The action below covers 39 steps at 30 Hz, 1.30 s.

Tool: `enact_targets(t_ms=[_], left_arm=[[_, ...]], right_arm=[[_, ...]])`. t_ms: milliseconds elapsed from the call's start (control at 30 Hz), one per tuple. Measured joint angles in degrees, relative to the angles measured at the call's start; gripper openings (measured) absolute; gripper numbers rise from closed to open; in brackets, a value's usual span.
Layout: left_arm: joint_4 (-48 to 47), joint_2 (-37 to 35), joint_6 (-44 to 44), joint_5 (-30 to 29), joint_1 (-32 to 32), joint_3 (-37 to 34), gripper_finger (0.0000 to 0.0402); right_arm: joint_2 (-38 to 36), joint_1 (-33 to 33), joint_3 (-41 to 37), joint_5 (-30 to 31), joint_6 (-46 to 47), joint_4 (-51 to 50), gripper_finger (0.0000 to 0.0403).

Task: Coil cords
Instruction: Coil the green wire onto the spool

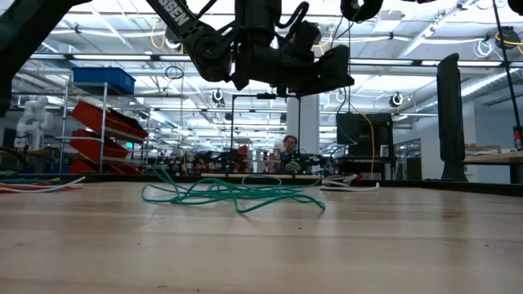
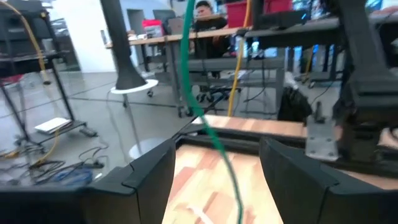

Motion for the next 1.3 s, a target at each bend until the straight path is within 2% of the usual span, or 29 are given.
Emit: enact_targets(t_ms=[733,933,1100,1300], left_arm=[[-0.98,0.00,0.43,-0.39,-0.16,0.00,0.0242],[-0.96,0.00,-2.43,-2.70,0.77,-0.02,0.0238],[-2.79,0.00,-8.18,-2.67,2.06,-0.03,0.0192],[-5.13,0.00,-9.30,0.42,2.10,-0.05,0.0117]], right_arm=[[0.15,0.00,0.00,0.02,1.29,-1.16,0.0000],[0.15,0.00,-0.02,0.04,1.29,-1.16,0.0000],[0.15,0.00,-0.01,0.04,1.30,-1.16,0.0000],[0.15,0.00,-0.02,0.05,1.29,-1.16,0.0000]])
